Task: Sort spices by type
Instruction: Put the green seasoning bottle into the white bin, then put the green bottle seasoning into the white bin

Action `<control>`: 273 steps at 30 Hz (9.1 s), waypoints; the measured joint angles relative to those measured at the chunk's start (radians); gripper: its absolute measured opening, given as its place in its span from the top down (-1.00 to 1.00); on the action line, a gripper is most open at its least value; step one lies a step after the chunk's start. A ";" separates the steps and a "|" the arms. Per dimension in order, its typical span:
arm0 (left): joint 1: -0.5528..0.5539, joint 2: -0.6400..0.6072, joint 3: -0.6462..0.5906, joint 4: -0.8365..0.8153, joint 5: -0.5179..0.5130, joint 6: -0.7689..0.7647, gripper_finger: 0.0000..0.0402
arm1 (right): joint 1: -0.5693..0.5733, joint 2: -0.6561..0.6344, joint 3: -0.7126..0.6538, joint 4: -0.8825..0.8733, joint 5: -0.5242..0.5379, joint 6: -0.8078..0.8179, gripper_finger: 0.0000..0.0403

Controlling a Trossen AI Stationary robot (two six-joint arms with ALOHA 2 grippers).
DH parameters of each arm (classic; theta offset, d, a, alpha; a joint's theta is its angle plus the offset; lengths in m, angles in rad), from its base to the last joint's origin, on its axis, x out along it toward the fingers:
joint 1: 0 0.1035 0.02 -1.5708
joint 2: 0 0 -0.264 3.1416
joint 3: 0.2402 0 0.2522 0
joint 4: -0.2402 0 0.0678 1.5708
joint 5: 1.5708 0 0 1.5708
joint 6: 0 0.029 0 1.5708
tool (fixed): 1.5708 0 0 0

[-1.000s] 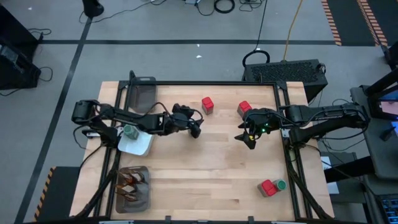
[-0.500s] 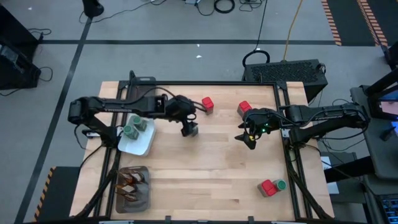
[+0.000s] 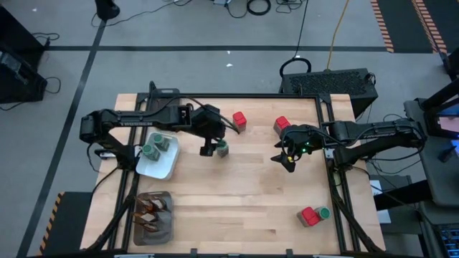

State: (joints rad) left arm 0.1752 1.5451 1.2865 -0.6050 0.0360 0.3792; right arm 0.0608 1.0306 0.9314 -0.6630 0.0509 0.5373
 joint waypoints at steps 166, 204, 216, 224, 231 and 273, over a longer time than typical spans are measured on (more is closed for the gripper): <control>-0.209 -0.181 -0.263 -0.874 -0.564 -2.141 -0.06 | 0.020 0.141 0.001 0.401 -0.029 -0.340 0.92; -0.154 -0.172 -0.381 -0.671 -0.480 -2.075 -0.06 | 0.020 0.141 0.000 0.368 -0.026 -0.336 1.00; -0.141 -0.173 -0.397 -0.659 -0.503 -2.074 -0.24 | 0.020 0.141 0.000 0.365 -0.027 -0.336 1.00; -0.141 -0.173 -0.397 -0.660 -0.487 -2.072 -0.32 | 0.020 0.141 0.000 0.365 -0.027 -0.336 1.00; -0.142 -0.185 -0.383 -0.689 -0.462 -2.014 -0.33 | 0.020 0.141 0.000 0.365 -0.027 -0.336 1.00; -0.188 -0.132 -0.122 0.483 -0.148 -0.758 -0.33 | 0.295 -0.014 0.000 0.031 -0.456 0.459 1.00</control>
State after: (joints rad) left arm -0.0129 1.4127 1.1641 -0.1220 -0.1124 -0.3789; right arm 0.3560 1.0162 0.9310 -0.6323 -0.4050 0.9961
